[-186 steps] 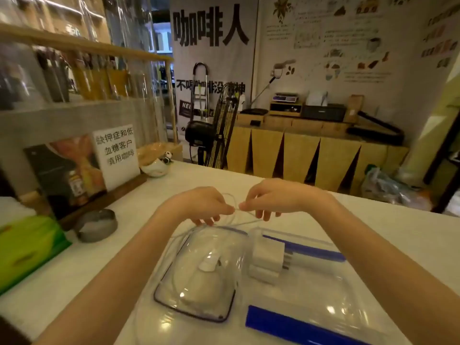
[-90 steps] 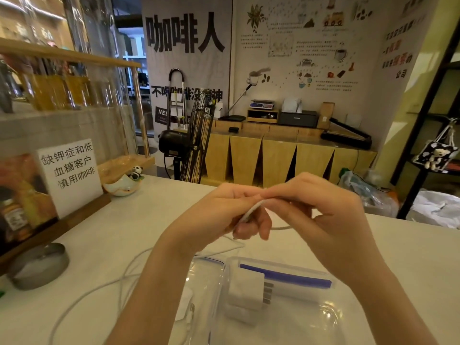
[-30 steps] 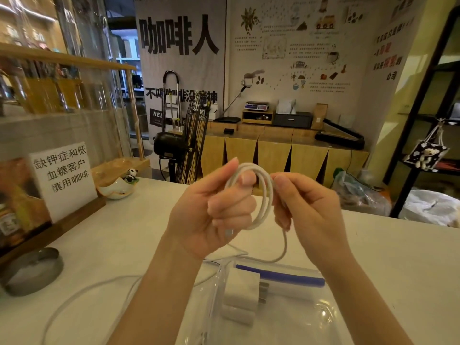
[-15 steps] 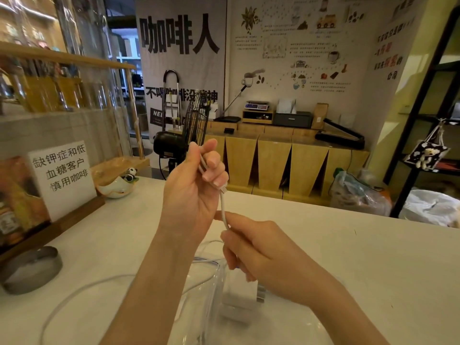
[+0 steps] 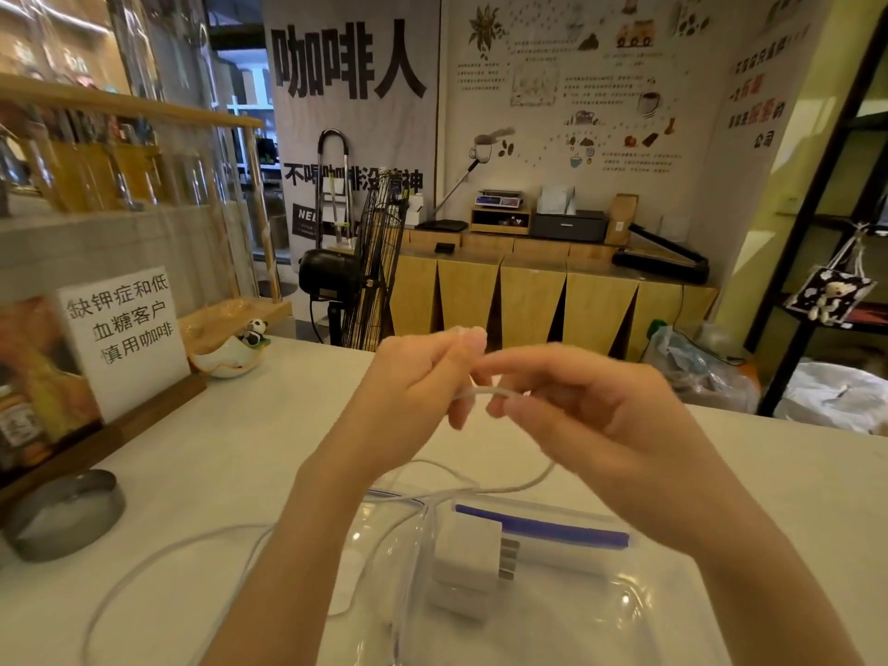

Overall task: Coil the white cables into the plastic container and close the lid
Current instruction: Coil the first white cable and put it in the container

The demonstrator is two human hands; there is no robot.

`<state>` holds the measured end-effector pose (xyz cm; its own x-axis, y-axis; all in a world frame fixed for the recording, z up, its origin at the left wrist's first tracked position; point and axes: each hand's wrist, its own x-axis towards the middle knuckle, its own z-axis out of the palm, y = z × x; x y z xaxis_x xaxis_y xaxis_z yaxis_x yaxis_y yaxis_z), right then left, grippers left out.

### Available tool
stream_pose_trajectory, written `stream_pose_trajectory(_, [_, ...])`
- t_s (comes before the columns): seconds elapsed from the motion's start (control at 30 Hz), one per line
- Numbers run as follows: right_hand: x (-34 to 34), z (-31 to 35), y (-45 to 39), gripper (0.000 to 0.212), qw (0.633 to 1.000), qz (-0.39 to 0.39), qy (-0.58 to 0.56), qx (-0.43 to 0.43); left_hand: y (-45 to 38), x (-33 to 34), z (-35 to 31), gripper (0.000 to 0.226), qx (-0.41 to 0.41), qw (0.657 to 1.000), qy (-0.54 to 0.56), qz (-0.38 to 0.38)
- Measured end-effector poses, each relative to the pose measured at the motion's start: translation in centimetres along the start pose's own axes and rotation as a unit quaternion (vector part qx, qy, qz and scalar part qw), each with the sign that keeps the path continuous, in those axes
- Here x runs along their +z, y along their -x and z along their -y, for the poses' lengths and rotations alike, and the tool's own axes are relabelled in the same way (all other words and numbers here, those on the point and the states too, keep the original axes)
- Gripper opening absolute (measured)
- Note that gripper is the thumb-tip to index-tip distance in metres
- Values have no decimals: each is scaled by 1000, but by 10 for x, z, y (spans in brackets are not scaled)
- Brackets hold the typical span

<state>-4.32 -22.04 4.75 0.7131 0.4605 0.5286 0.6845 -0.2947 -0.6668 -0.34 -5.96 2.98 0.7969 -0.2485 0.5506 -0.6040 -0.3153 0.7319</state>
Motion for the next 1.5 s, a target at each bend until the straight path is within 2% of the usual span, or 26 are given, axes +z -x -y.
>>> stream_pose_trajectory(0.13, [-7, -8, -3, 23, 995, -79, -47, -29, 3, -6, -11, 56, -112, 972, 79, 190])
stream_pose_trajectory(0.23, [-8, -12, -5, 19, 989, -120, -72, -53, 7, -12, -13, 53, -111, 936, 188, 276])
stream_pose_trajectory(0.3, [-6, -14, -6, 14, 983, -142, -94, -63, 8, -13, -11, 48, -95, 892, 308, 318])
stream_pose_trajectory(0.4, [2, -20, -9, 14, 973, -158, -160, -54, 5, -8, -9, 43, -44, 794, 477, 374])
stream_pose_trajectory(0.47, [10, -24, -12, 19, 970, -151, -188, -26, 3, -3, -12, 41, -9, 729, 579, 366])
stream_pose_trajectory(0.57, [22, -25, -14, 27, 968, -125, -215, 33, 0, 0, -17, 36, 2, 642, 702, 310])
stream_pose_trajectory(0.6, [27, -24, -13, 28, 967, -109, -226, 49, -1, 0, -17, 36, 7, 626, 724, 289])
stream_pose_trajectory(0.67, [38, -22, -12, 26, 967, -67, -234, 71, -3, -2, -18, 36, 21, 618, 750, 236])
stream_pose_trajectory(0.77, [51, -19, -10, 25, 979, 3, -186, 82, -2, -9, -16, 34, 30, 626, 764, 153])
stream_pose_trajectory(0.8, [53, -18, -10, 25, 984, 16, -158, 80, -2, -12, -15, 33, 30, 642, 755, 126])
stream_pose_trajectory(0.9, [50, -14, -6, 22, 993, 44, -83, 67, -3, -18, -11, 34, 30, 747, 664, -1])
stream_pose_trajectory(1.03, [44, -7, -2, 23, 997, 71, 15, 35, -4, -18, -9, 36, 44, 830, 542, -127])
stream_pose_trajectory(1.1, [39, -3, -1, 22, 997, 53, 52, 24, -4, -16, -5, 33, 54, 892, 421, -154])
stream_pose_trajectory(1.17, [32, -2, -1, 21, 996, 28, 76, 25, -3, -14, -1, 32, 69, 951, 262, -151])
stream_pose_trajectory(1.2, [28, -2, -1, 20, 996, 13, 80, 28, -3, -12, 0, 30, 77, 969, 188, -144])
stream_pose_trajectory(1.33, [13, 5, -1, 17, 998, -40, 23, 48, 1, 0, -4, 35, 52, 996, -37, -64])
stream_pose_trajectory(1.4, [3, 8, 0, 16, 997, -45, -21, 64, 3, 4, -9, 35, 17, 998, -68, -3])
stream_pose_trajectory(1.5, [-9, 12, 2, 12, 996, -19, -51, 64, 4, 3, -15, 40, -56, 992, 1, 111])
